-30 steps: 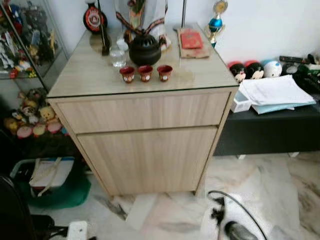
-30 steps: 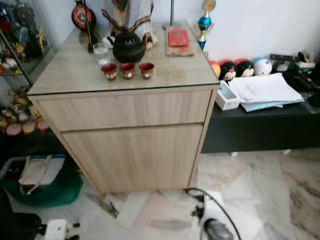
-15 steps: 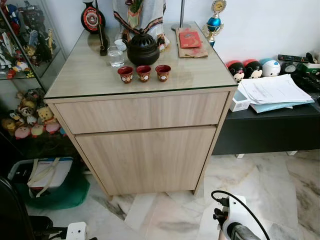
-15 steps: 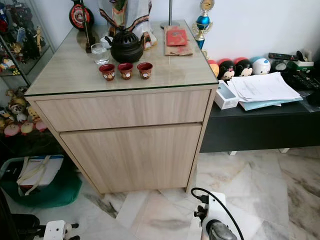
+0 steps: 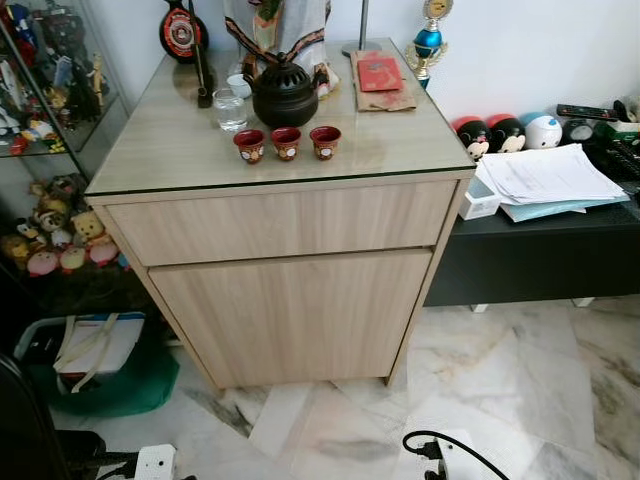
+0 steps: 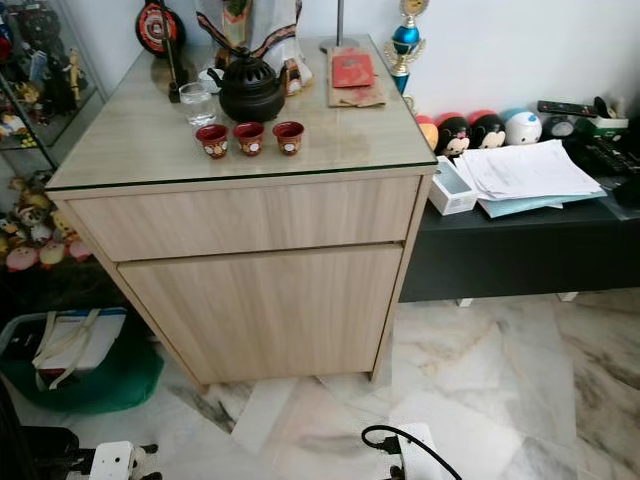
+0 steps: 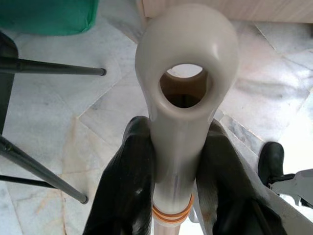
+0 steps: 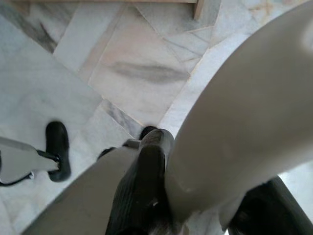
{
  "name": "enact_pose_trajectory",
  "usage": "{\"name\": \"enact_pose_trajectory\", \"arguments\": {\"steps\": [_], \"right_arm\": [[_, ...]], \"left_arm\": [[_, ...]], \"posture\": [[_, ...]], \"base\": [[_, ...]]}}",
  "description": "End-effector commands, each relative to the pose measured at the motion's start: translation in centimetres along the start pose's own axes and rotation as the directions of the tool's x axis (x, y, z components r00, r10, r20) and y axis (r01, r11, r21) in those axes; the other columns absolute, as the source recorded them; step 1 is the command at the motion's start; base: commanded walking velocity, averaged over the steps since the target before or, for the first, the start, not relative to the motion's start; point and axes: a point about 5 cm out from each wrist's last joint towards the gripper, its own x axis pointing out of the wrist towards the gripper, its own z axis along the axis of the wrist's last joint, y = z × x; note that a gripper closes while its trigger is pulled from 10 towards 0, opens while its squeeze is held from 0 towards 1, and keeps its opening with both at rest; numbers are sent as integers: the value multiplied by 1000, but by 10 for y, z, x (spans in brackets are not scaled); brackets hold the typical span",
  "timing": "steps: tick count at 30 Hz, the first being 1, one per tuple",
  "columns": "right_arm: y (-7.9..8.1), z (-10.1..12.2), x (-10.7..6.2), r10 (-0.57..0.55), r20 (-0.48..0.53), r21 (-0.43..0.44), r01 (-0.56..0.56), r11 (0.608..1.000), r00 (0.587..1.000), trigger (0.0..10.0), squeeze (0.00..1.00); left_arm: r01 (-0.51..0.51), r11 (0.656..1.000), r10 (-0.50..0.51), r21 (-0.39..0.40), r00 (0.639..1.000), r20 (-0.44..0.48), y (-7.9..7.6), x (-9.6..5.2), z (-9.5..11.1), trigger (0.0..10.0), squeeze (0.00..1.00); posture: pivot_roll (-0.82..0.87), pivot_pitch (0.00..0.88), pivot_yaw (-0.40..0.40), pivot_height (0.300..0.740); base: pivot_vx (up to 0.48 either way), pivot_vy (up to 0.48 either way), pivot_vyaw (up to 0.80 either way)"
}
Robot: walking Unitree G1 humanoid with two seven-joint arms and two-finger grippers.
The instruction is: Sweep floor
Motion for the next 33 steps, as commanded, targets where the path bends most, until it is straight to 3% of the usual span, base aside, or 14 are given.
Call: {"name": "enact_pose_trajectory", "arguments": {"steps": [1, 7, 15, 33], "right_arm": [[-6, -11, -2, -47, -54, -44, 45, 998, 997, 10000, 0], [-19, -19, -5, -114, -72, -14, 113, 993, 991, 10000, 0], [-16, -24, -6, -104, -59, 36, 106, 994, 993, 10000, 0], [-11, -15, -4, -102, -10, 142, 102, 985, 995, 10000, 0]], "left_arm": [[-1, 999, 1, 33, 1000, -15, 5, -3, -5, 10000, 0], [-24, 999, 25, 48, 1000, -16, 12, -6, -8, 10000, 0], [-71, 996, 74, 56, 996, -53, 29, -15, -23, 10000, 0], [-36, 999, 38, 38, 998, -51, 19, -13, -22, 10000, 0]], "posture": [[-109, 67, 10, 740], [-110, 72, 12, 740], [-97, 70, 15, 740], [-87, 49, 14, 740]], "base": [[0, 0, 0], [0, 0, 0], [0, 0, 0], [0, 0, 0]]}}
